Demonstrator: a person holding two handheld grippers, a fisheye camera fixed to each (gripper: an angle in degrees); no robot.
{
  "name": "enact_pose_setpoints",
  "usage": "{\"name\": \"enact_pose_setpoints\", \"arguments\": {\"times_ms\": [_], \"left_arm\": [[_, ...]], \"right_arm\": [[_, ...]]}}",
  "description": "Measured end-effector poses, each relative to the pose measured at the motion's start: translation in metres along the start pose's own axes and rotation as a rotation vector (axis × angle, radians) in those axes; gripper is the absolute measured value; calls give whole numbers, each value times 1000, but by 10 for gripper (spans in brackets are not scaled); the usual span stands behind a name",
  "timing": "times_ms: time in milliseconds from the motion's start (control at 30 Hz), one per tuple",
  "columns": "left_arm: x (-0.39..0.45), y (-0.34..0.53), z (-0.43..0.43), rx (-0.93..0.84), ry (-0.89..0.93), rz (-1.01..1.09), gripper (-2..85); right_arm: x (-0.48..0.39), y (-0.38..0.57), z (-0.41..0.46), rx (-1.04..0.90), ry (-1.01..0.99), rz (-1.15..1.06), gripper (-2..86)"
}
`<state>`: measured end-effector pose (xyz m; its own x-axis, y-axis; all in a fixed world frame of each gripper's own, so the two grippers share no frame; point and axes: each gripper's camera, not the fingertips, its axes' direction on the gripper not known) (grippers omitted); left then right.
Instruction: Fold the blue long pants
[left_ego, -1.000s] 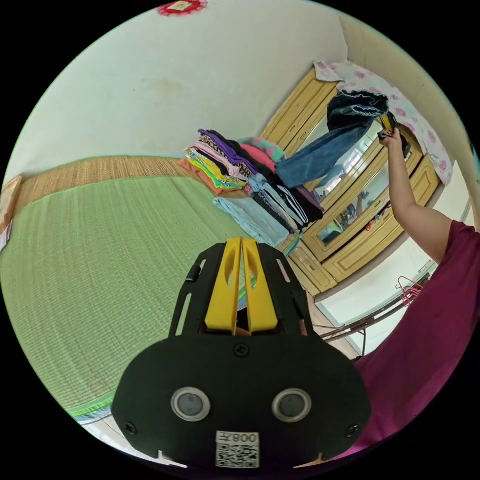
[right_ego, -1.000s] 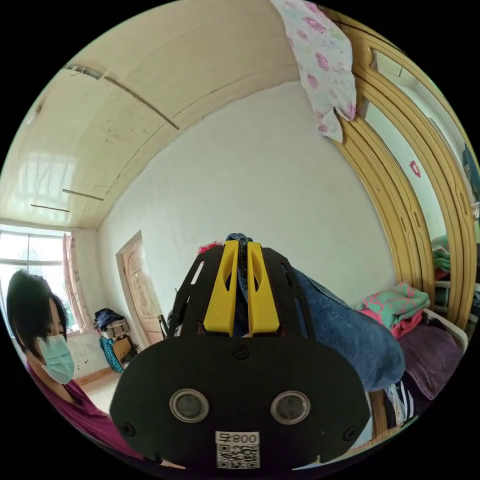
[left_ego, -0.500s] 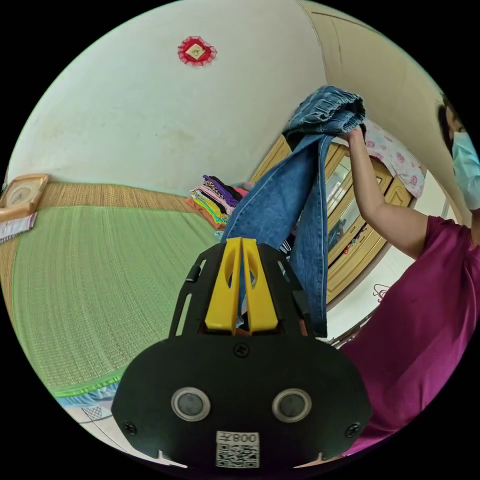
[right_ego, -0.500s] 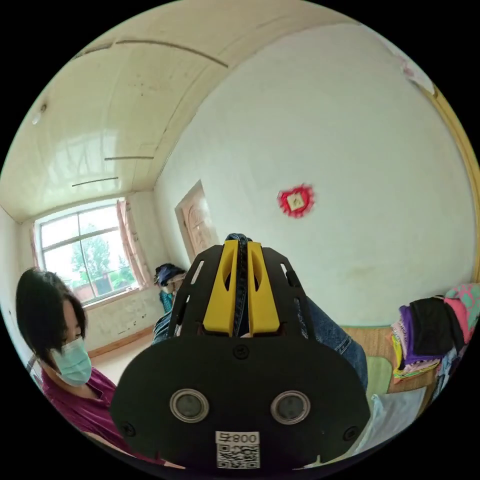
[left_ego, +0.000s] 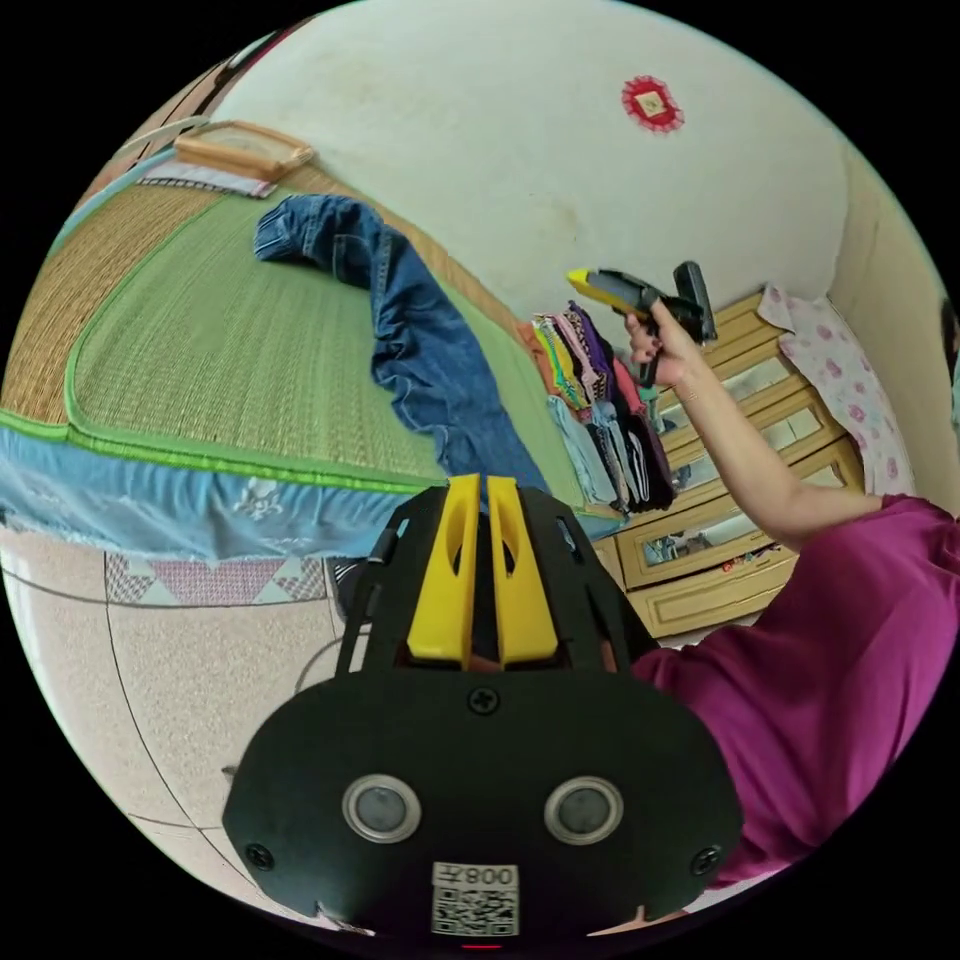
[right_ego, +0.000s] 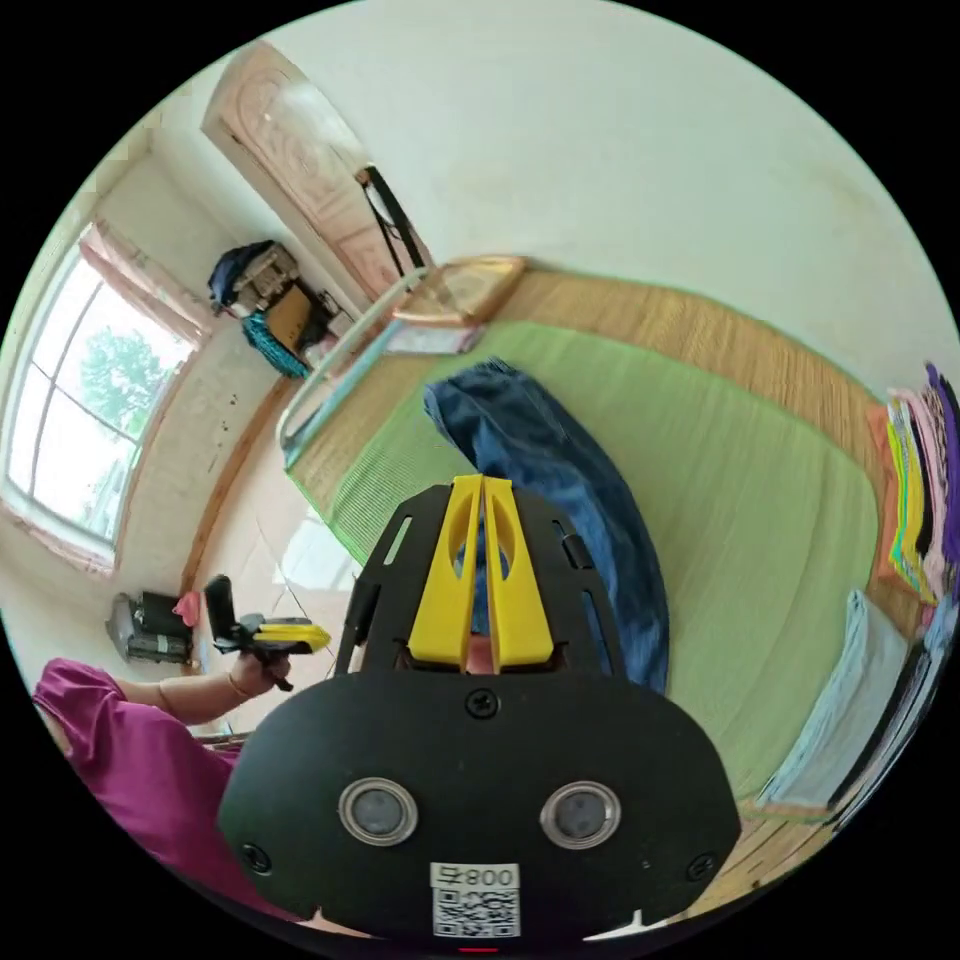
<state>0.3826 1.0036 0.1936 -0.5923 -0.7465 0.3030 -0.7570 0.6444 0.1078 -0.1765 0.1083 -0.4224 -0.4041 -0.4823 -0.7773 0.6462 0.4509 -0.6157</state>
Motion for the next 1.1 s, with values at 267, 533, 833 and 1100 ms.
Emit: {"name": "enact_pose_setpoints", "arguments": {"times_ms": [267, 533, 833, 1100], "left_arm": [[-129, -29, 88, 11, 17, -25, 85], [-235, -92, 189, 137, 176, -172, 123], [-312, -71, 290, 121, 288, -318, 42], [-327, 9, 272, 195, 201, -223, 28]], "right_arm": [[-28, 88, 113, -282, 142, 145, 89], [-111, 77, 158, -437, 334, 89, 93], [-174, 48, 131, -455, 362, 104, 22], [-181, 44, 71, -441, 268, 152, -1]]}}
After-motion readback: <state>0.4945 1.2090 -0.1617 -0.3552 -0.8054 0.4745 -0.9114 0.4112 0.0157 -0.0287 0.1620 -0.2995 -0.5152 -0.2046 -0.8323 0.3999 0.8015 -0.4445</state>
